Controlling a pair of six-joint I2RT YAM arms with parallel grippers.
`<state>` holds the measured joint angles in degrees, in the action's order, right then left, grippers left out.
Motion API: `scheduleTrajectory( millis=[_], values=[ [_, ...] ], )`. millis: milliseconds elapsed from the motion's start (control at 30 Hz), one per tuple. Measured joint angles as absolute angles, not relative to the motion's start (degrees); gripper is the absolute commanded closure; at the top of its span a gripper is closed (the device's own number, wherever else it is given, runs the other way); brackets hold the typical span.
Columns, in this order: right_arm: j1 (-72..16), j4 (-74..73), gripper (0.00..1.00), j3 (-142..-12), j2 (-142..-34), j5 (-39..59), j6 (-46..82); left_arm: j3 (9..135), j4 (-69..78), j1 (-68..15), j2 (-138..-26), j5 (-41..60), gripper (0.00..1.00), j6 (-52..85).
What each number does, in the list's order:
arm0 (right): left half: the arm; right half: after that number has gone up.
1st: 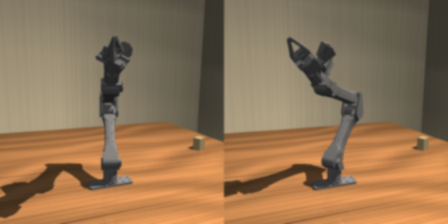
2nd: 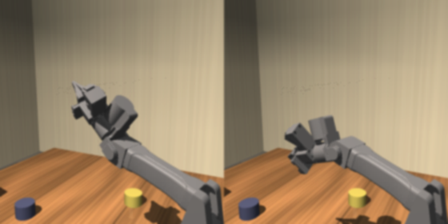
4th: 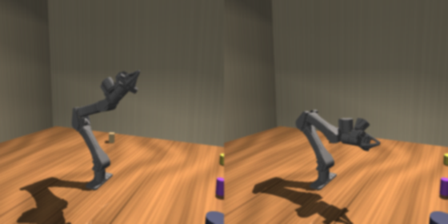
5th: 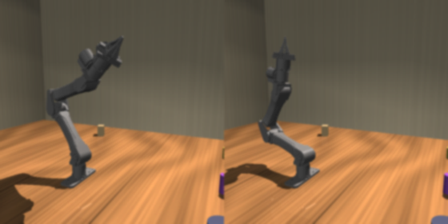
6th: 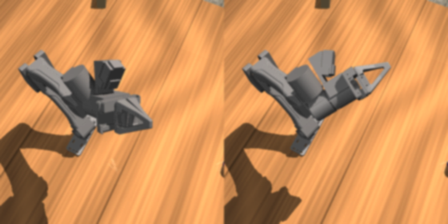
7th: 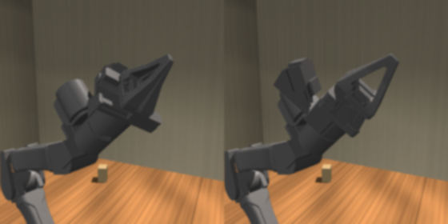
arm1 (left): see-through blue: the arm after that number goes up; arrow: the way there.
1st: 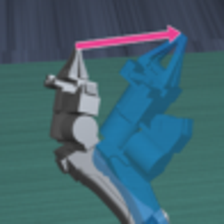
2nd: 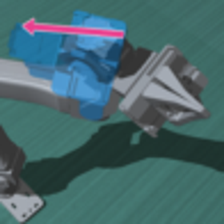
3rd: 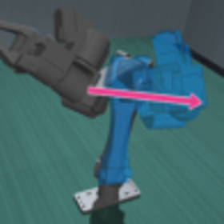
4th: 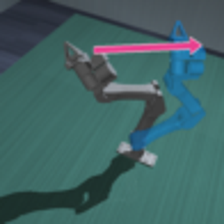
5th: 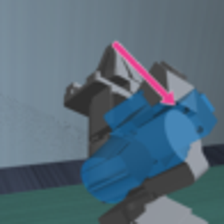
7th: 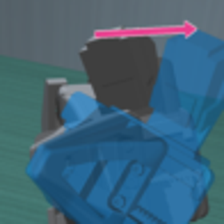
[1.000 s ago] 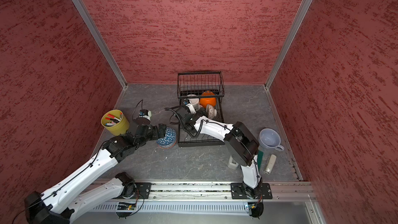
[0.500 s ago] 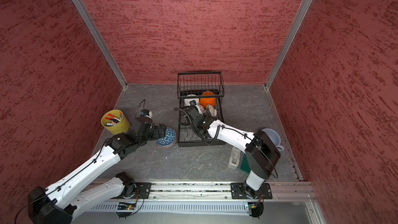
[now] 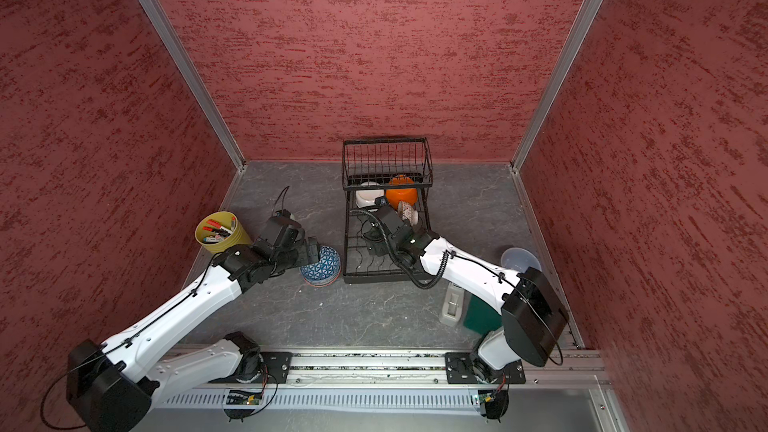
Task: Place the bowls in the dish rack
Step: 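Open the right gripper and withdraw it while left gripper descends onto the blue-patterned bowl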
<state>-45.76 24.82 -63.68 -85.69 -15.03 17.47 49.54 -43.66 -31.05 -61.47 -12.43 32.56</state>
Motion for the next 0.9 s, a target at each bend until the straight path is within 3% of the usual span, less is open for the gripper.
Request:
scheduleTrajectory(
  millis=[200, 533, 900],
  values=[
    [-45.4, 23.6, 0.08, -63.3, -85.2, -14.0, 17.6, 51.6, -49.6, -31.0, -63.6, -11.6, 0.07, 32.6],
    [-45.1, 22.3, 0.08, -61.4, -85.2, -12.8, 17.6, 51.7, -52.1, -30.9, -67.6, -10.0, 0.35, 32.6],
    [-44.8, 21.6, 0.08, -60.6, -85.1, -12.3, 17.5, 51.6, -52.1, -30.6, -71.6, -9.1, 0.50, 32.6]
  ],
)
